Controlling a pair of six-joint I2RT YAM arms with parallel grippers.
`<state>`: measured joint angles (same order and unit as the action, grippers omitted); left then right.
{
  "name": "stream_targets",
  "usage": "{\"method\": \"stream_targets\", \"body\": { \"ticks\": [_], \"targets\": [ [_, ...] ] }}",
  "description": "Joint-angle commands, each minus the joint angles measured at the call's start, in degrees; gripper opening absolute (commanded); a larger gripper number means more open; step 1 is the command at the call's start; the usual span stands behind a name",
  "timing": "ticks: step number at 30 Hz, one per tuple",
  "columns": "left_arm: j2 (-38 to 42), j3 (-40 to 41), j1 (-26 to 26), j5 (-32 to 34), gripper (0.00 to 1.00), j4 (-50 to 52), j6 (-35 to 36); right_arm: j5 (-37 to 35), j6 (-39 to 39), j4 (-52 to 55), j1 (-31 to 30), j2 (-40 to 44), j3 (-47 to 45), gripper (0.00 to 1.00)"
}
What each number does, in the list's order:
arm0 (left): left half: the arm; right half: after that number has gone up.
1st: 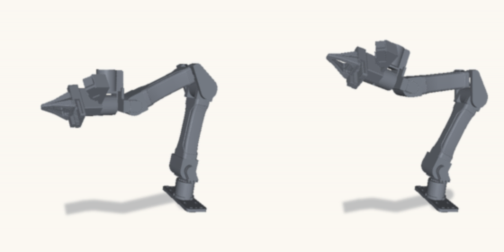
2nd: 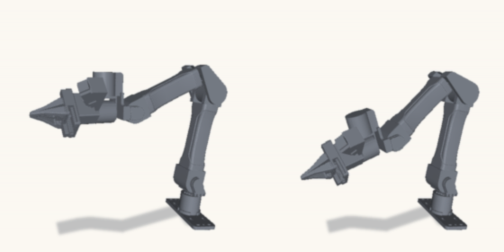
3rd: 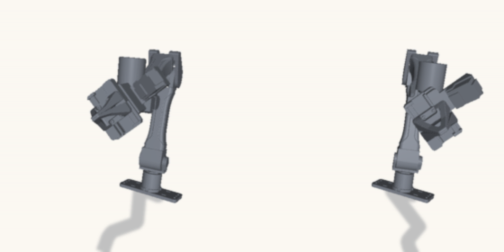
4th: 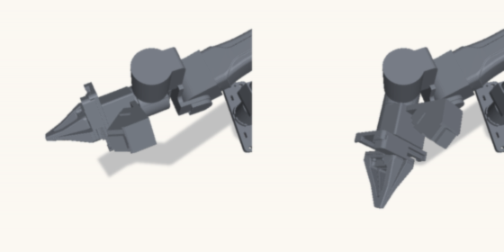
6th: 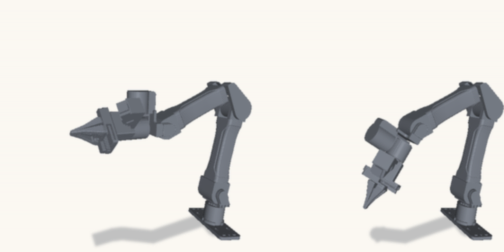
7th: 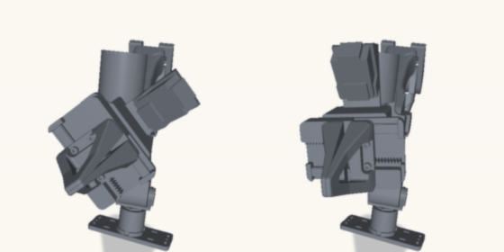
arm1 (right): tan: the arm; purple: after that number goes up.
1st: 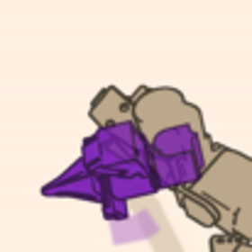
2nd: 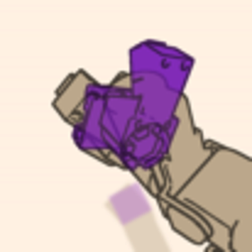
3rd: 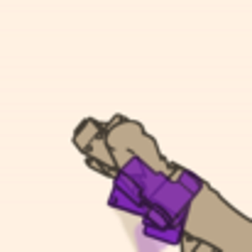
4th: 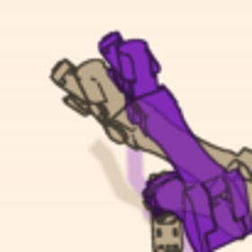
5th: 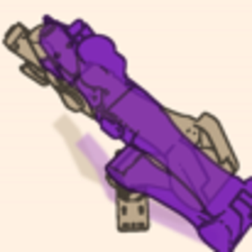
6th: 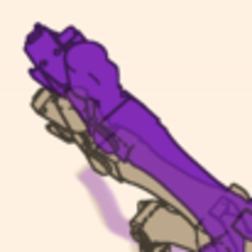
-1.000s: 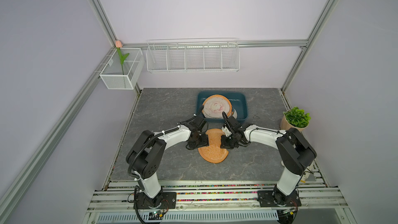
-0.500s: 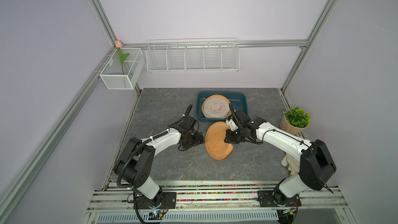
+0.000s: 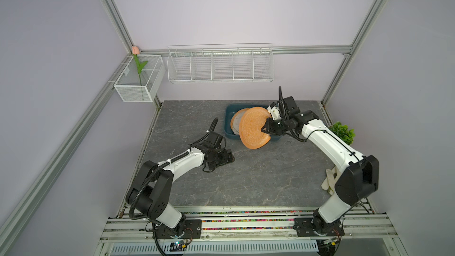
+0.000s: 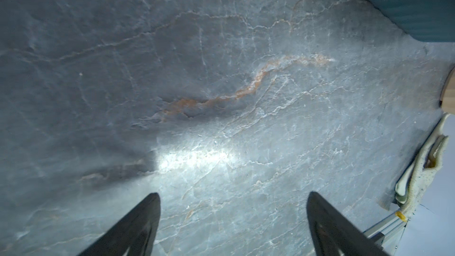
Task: Put the coasters into the storage box
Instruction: Place the coaster in the storage box.
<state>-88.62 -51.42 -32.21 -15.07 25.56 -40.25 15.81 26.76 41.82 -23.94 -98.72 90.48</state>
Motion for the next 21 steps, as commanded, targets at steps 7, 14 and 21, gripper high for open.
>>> {"method": "stream_targets", "body": {
  "ticks": [7, 14, 21],
  "targets": [
    [2.42, 2.24, 0.08, -0.06, 0.93, -3.04, -2.79, 2.88, 2.81, -6.67, 3.28, -17.83, 13.34, 0.09],
    [4.19, 3.43, 0.11, 1.03, 0.93, -2.36, -3.74, 2.1, 3.98, -4.86, 4.08, -30.0, 24.17, 0.1],
    [6.13, 4.85, 0.12, 1.93, 0.93, -1.98, -4.4, -2.06, -0.53, 4.86, 4.12, -35.69, 29.47, 0.15]
  ]
}}
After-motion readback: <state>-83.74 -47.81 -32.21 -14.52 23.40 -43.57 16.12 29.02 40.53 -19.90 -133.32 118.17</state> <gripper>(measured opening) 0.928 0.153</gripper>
